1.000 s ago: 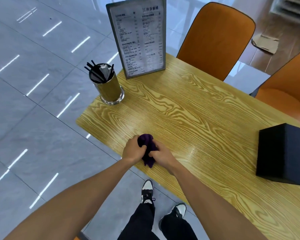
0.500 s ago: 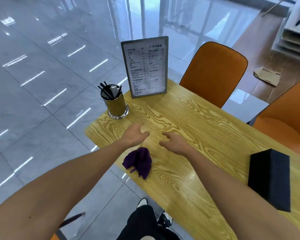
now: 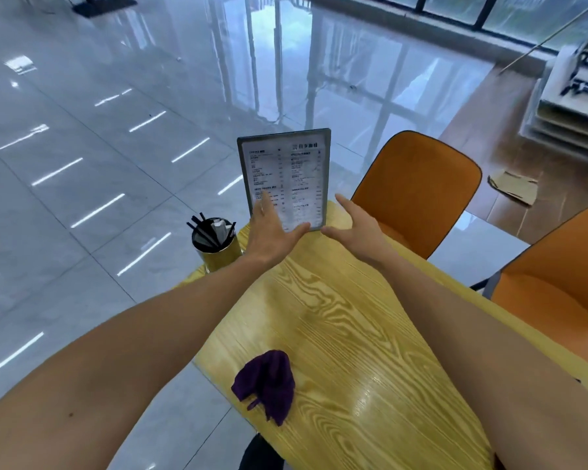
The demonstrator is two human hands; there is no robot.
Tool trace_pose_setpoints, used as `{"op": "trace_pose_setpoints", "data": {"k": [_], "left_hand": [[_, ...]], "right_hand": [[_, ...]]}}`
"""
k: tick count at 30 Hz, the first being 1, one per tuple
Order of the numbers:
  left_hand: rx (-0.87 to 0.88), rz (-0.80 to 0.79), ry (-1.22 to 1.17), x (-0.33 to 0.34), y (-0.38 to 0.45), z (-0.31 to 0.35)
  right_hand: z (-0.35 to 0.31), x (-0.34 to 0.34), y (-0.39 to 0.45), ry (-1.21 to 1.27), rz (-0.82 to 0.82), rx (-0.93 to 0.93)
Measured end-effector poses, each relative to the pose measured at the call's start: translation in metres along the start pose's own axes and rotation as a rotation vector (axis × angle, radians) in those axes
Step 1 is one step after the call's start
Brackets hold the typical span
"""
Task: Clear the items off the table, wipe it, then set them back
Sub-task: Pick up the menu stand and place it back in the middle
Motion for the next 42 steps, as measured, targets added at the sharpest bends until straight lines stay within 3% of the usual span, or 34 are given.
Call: {"op": "trace_pose_setpoints", "data": {"k": [4, 9, 16, 28, 42], "left_hand": [[-0.183, -0.081, -0.102, 0.011, 0.036, -0.007], [-0.383, 0.057, -0.34, 0.022, 0.084, -0.016], [-0.572, 0.2, -0.441, 0.031, 0.136, -0.026], [-0.511, 0.325, -0.51, 0.034, 0.18, -0.054], [-0.357, 0.218, -0.46, 0.039, 0.164, -0.049]], "right_hand": [[0.014, 0.008, 0.042, 0.062, 0.031, 0.112], [0.03, 0.019, 0.094, 0.15, 0.073, 0.223], [0.065, 0.034, 0.147, 0.256, 0.112, 0.333], [0.089, 0.072, 0.197, 0.493, 0.202, 0.37], [0.1, 0.058, 0.166, 0.43, 0.289, 0.383]]}}
Point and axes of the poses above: each hand's wrist, its own y-axis towards the middle knuckle, its own x-axis out of the palm, z = x × y, the point moved 3 cm from there along y, towards the middle knuckle, and after that the axes turned 7 degrees about -x, right-handed, at the moved point
